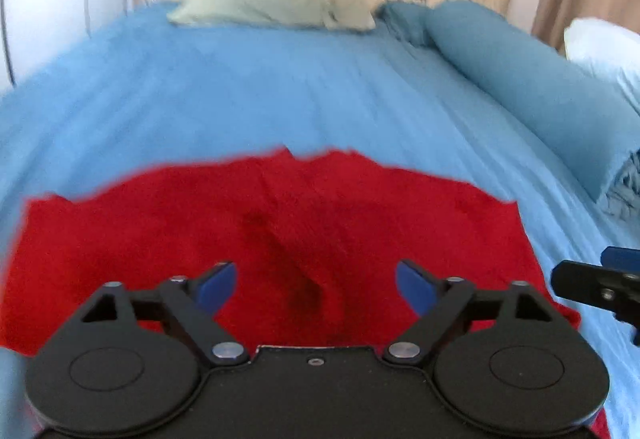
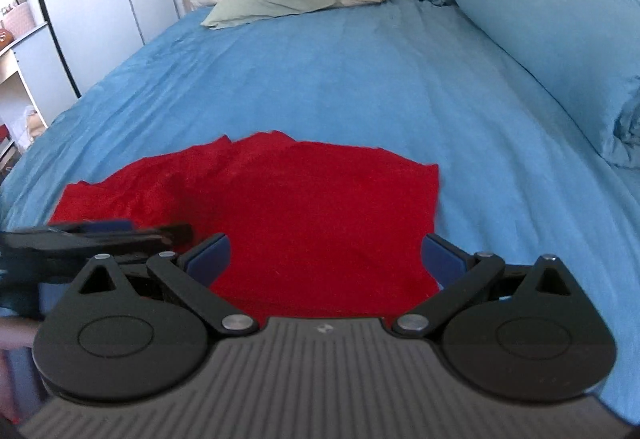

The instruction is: Fold small clothes

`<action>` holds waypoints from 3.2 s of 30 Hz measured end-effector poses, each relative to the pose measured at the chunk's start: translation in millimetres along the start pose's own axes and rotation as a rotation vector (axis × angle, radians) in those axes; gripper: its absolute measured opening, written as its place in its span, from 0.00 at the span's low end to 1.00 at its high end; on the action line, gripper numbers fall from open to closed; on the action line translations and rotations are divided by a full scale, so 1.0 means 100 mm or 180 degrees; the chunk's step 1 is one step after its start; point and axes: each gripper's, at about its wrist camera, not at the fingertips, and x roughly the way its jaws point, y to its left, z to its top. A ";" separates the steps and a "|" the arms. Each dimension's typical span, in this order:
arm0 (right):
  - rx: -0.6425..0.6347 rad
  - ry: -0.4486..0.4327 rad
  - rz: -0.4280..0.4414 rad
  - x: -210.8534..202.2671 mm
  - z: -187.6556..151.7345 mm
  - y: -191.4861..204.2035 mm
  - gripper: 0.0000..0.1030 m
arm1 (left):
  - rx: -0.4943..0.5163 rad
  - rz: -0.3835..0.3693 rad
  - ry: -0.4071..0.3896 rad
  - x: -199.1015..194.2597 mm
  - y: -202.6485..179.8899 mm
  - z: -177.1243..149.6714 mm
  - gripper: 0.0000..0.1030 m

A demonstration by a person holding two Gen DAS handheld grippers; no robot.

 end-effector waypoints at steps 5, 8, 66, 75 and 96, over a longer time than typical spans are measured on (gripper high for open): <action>-0.0125 0.0136 0.0161 0.14 0.15 0.39 1.00 | -0.0072 0.0375 -0.0066 -0.42 0.42 0.05 0.90; -0.0262 0.0224 0.0214 0.38 0.19 0.75 1.00 | -0.0156 0.0522 -0.0054 -0.54 0.70 -0.01 0.90; -0.0190 0.0089 -0.0464 0.64 0.25 0.05 0.19 | -0.0215 0.0226 0.0200 -0.41 1.13 -0.26 0.90; -0.0358 0.0269 -0.0472 1.05 -0.04 -0.09 0.22 | 0.0048 0.0128 0.0238 -0.04 0.88 -0.05 0.90; -0.0286 0.0206 0.0058 1.34 -0.04 -0.09 0.96 | 0.0146 0.0219 0.0548 0.29 0.91 -0.17 0.90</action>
